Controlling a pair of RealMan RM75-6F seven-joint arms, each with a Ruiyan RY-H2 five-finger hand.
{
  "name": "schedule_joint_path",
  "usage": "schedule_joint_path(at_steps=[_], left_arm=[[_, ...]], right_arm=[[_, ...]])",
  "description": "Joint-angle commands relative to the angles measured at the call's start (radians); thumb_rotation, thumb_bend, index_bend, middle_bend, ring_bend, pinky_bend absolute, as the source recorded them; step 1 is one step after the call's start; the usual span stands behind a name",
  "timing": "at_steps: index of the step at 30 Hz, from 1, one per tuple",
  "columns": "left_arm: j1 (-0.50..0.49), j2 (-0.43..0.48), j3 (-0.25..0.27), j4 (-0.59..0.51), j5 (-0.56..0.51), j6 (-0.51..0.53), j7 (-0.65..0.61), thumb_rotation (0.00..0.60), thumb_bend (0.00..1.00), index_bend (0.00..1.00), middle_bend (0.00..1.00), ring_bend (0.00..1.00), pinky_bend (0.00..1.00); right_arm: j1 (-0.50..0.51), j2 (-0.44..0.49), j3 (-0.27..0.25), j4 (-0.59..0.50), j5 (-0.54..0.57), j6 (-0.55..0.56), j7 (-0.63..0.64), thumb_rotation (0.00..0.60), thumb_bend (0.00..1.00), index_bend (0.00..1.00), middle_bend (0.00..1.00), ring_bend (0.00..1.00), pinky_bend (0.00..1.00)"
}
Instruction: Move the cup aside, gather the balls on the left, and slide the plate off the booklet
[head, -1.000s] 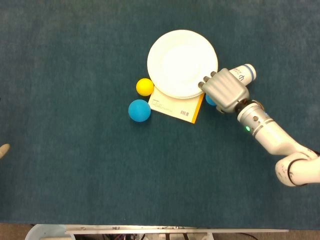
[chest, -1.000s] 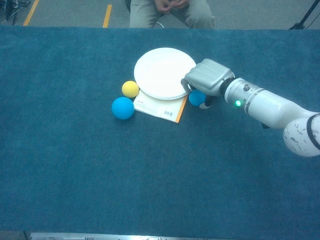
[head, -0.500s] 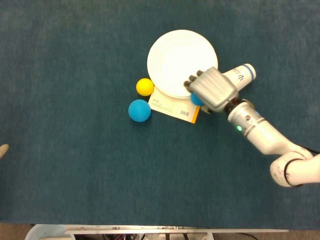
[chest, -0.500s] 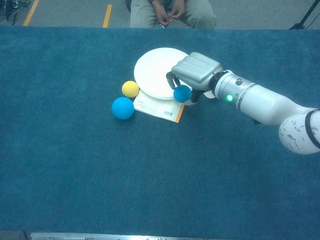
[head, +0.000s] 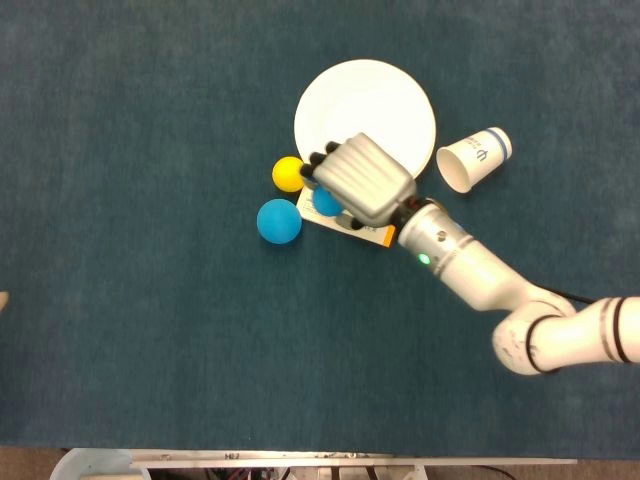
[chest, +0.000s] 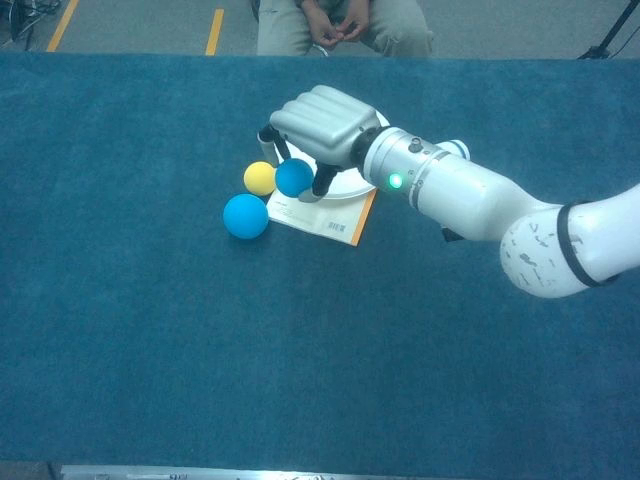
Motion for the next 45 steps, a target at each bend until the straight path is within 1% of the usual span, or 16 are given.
schedule_joint_path(at_steps=[1,11,18,21,24,26,30,33,37,41,45], left_arm=[[0.004,0.004,0.001,-0.004,0.001,0.004,0.002,0.600,0.18,0.15,0.11,0.05,0.05],[0.014,0.016,0.005,-0.018,0.004,0.014,0.012,0.600,0.18,0.15,0.11,0.05,0.05],[0.021,0.022,0.006,-0.028,0.001,0.020,0.019,0.600,0.18,0.15,0.11,0.05,0.05],[0.027,0.026,0.008,-0.029,-0.001,0.025,0.018,0.600,0.18,0.15,0.11,0.05,0.05],[0.034,0.029,0.009,-0.028,-0.003,0.033,0.014,0.600,0.18,0.15,0.11,0.05,0.05],[0.039,0.031,0.010,-0.026,-0.003,0.038,0.012,0.600,0.18,0.15,0.11,0.05,0.05],[0.043,0.028,0.011,-0.019,-0.006,0.037,0.005,0.600,0.18,0.15,0.11,0.05,0.05],[0.039,0.024,0.009,-0.017,-0.002,0.033,0.003,0.600,0.18,0.15,0.11,0.05,0.05],[0.038,0.022,0.009,-0.018,0.008,0.035,0.005,0.600,0.18,0.15,0.11,0.05,0.05],[0.043,0.023,0.010,-0.015,0.005,0.039,0.003,0.600,0.18,0.15,0.11,0.05,0.05],[0.040,0.023,0.009,-0.013,0.003,0.032,0.002,0.600,0.18,0.15,0.11,0.05,0.05]], right_arm=[[0.034,-0.014,0.027,-0.001,0.041,-0.005,-0.031,0.600,0.17,0.53,0.49,0.44,0.63],[0.135,-0.047,0.072,0.054,0.182,-0.021,-0.117,0.600,0.17,0.53,0.49,0.44,0.63],[0.217,-0.104,0.090,0.141,0.287,-0.044,-0.159,0.600,0.17,0.53,0.49,0.44,0.63],[0.242,-0.124,0.090,0.170,0.318,-0.051,-0.166,0.600,0.17,0.53,0.49,0.44,0.63],[0.250,-0.128,0.072,0.178,0.322,-0.053,-0.171,0.600,0.17,0.53,0.49,0.44,0.62],[0.245,-0.117,0.054,0.164,0.312,-0.056,-0.164,0.600,0.17,0.53,0.49,0.44,0.62],[0.216,-0.080,0.002,0.114,0.253,-0.046,-0.142,0.600,0.17,0.53,0.49,0.44,0.62],[0.200,-0.066,-0.026,0.097,0.227,-0.039,-0.130,0.600,0.17,0.53,0.49,0.44,0.62],[0.180,-0.050,-0.053,0.074,0.199,-0.033,-0.111,0.600,0.17,0.53,0.49,0.44,0.62],[0.147,-0.019,-0.096,0.030,0.127,-0.027,-0.076,0.600,0.17,0.53,0.49,0.44,0.62],[0.125,0.002,-0.121,0.008,0.075,-0.032,-0.042,0.600,0.17,0.53,0.49,0.44,0.62]])
